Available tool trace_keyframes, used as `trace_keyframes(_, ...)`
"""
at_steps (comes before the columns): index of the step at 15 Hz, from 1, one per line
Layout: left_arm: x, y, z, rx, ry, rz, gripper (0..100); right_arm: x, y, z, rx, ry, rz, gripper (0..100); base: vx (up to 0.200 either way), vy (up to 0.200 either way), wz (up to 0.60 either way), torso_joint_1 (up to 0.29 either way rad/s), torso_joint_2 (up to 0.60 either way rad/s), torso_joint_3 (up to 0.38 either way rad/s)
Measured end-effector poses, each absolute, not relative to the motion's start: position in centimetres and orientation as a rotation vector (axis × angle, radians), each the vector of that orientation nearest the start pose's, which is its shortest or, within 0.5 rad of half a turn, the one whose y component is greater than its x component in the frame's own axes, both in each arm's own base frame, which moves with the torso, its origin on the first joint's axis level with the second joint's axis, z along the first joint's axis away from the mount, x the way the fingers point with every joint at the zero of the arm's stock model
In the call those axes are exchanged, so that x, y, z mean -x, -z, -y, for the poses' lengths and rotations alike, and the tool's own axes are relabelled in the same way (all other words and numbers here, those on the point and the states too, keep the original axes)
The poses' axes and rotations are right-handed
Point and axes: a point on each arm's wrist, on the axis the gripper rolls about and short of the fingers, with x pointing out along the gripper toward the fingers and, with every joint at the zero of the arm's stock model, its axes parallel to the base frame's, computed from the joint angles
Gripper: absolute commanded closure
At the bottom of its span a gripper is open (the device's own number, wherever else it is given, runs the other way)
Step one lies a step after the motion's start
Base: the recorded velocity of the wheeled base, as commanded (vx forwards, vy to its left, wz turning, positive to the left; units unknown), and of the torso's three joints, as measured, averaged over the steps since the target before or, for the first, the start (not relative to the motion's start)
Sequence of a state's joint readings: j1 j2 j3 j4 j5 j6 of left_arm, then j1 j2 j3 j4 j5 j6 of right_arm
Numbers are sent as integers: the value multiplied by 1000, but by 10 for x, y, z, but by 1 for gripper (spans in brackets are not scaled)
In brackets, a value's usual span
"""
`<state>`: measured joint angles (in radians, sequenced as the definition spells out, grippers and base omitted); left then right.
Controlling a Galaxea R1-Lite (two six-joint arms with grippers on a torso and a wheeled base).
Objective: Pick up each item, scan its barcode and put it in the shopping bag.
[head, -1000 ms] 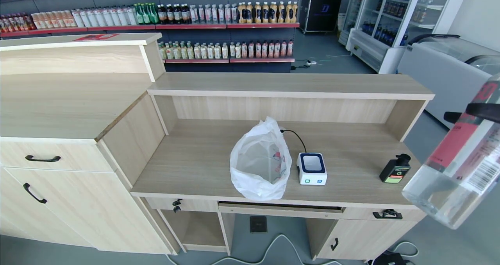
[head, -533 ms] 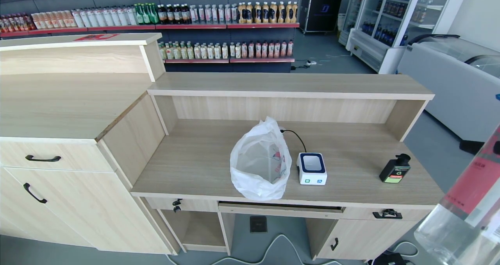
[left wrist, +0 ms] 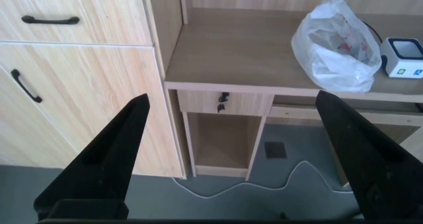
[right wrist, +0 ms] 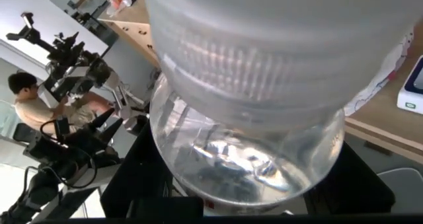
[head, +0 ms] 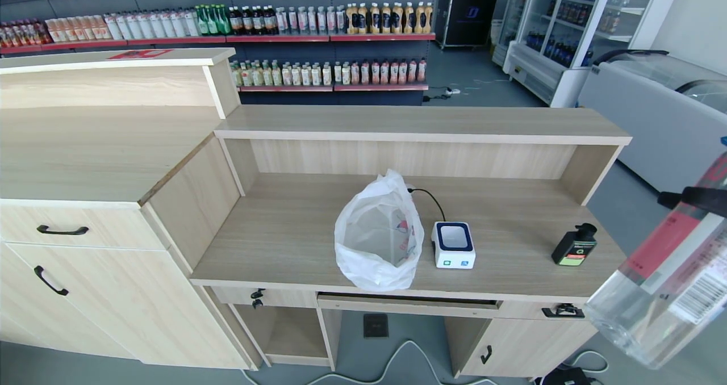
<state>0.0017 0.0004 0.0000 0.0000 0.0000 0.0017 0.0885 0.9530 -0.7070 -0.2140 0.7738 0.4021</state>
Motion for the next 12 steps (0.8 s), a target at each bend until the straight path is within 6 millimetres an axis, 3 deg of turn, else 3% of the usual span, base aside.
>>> trace_keyframes(7, 23, -75, 0, -2, -1, 0, 0, -106, -281, -35, -370, -929, -205, 100, 0, 0, 0, 0, 0, 0)
trace_keyframes(12, 23, -75, 0, -2, -1, 0, 0, -100, -290, -37, -340, -801, -208, 100, 0, 0, 0, 0, 0, 0)
